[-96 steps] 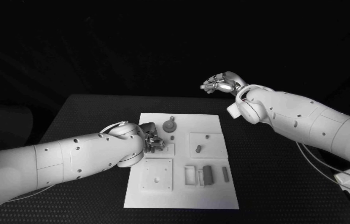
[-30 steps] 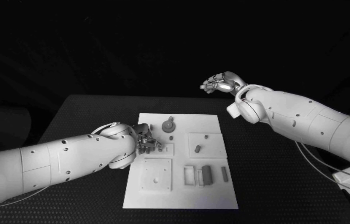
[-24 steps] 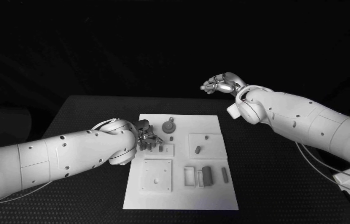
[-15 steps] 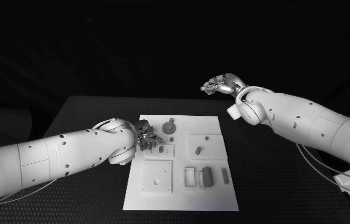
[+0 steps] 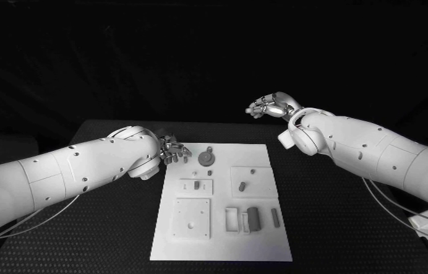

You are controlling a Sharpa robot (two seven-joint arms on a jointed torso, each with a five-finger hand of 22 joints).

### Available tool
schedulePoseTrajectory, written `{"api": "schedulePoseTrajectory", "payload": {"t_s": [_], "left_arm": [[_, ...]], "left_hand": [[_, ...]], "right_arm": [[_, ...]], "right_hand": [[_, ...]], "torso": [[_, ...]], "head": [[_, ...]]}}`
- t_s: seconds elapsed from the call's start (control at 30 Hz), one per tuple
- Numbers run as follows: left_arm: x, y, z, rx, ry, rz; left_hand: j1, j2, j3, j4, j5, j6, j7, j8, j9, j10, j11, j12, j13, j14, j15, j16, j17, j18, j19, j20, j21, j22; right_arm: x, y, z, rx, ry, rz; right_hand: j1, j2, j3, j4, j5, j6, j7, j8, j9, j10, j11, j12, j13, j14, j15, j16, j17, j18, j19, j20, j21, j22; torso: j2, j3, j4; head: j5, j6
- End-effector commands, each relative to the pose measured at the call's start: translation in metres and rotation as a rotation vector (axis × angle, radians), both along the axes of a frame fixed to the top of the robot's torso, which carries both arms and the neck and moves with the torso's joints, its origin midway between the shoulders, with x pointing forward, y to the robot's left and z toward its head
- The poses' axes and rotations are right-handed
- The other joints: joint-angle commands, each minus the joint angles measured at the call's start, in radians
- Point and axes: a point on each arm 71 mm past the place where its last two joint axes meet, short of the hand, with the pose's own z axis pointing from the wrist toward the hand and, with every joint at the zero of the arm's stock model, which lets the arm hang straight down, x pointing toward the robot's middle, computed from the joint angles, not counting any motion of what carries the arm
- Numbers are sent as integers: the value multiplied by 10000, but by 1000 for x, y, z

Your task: Assemble the parts on the task board

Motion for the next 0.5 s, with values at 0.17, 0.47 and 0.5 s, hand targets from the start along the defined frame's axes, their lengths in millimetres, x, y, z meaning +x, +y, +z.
{"api": "schedulePoseTrajectory", "payload": {"t_s": [0.17, 0.47, 0.5], "left_arm": [[14, -6, 1, 471, -243, -499], [31, -9, 0, 1240, -339, -475], [32, -9, 0, 1296, -370, -470]], "left_hand": [[-97, -259, -40, 153, -70, -168, 103, -155, -233, -67, 52, -120, -117, 505, -312, 683, 215, 142, 613, -206, 262, 236], [-395, -500, -75, 606, -157, -118, 232, -192, -406, 111, 49, 86, -9, 531, -485, 1259, 392, 98, 775, -395, 632, 254], [-443, -530, -77, 668, -173, -128, 234, -203, -424, 109, 49, 103, 4, 519, -494, 1296, 395, 93, 770, -407, 661, 254]], "right_arm": [[0, 0, 0, 36, 18, 73], [0, 1, 0, 43, 18, 97], [0, 1, 0, 43, 16, 93]], "right_hand": [[-15, 60, -57, -1, 8, -75, 106, 43, -17, 50, 32, -50, -19, -17, 72, -41, 14, -153, -64, 9, -66, 16], [-14, 60, -58, -2, 8, -76, 107, 44, -19, 52, 32, -48, -30, -16, 72, -43, 18, -152, -64, 9, -67, 20], [-15, 60, -59, -2, 8, -76, 107, 44, -19, 52, 32, -48, -31, -15, 72, -43, 19, -152, -64, 9, -67, 21]], "torso": [[9, -16, 7], [20, -16, -31], [19, -14, -39]], "head": [[-29, 29], [-1, 55], [1, 50]]}}
